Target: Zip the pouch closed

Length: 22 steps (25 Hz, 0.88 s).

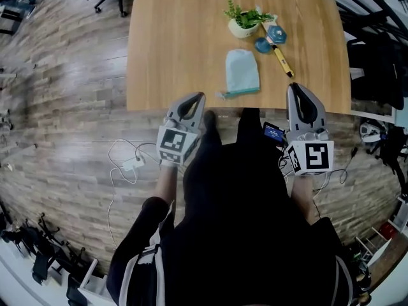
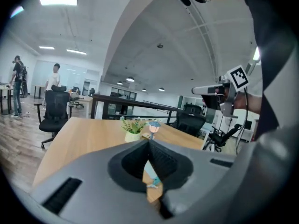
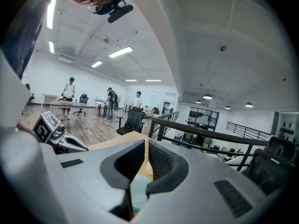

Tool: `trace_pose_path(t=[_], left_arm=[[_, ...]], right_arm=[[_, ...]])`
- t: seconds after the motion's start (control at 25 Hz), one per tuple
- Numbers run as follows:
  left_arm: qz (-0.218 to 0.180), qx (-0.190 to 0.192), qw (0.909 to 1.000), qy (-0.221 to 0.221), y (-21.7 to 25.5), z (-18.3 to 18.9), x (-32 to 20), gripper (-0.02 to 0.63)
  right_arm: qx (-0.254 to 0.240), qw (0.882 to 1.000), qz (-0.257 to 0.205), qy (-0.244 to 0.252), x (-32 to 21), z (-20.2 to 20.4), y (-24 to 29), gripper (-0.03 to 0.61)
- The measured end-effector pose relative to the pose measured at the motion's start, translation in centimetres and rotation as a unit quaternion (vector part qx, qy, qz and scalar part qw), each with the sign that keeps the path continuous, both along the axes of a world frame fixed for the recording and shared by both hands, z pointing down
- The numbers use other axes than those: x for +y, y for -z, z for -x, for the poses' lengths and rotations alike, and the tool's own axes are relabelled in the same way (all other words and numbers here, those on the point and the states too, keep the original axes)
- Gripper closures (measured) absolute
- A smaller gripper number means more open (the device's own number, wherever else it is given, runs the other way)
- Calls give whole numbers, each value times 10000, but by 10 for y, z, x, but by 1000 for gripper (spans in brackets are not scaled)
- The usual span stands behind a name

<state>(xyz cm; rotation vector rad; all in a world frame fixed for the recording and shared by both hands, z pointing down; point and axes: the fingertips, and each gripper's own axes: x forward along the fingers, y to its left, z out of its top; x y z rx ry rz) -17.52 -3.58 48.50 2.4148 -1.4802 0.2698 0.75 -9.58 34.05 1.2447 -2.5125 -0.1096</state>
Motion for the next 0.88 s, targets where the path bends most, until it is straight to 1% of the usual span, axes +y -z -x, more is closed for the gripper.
trace_pose_path(t=[0.08,0.24,0.32,0.44,0.52,0.8,0.88], left_arm=[[90,-31,9999,-112,-5,-5,0,614],[128,-47,9997,-191,-7,-12,-9,614],[199,-138,9994,-261,-14,-15,-15,614],[522,-376,9972,-388,-30,-17,-19,614],[717,-463,9954,-428,-38,-18,-21,614],[798,-629,9927,-647,-44,-26,-30,614],[842,-731,9911,-725,-50,-28,-33,614]], right_arm=[[-30,10000,-31,-25,-3,-3,2,541],[-135,9996,-127,-190,-14,-16,9,543],[-176,9994,-125,-263,-19,-23,7,542],[-264,9992,-70,-293,-23,-26,3,541],[-329,9990,-57,-292,-27,-28,4,541],[-421,9985,-117,-326,-46,-33,6,541],[-427,9984,-106,-347,-50,-33,7,541]])
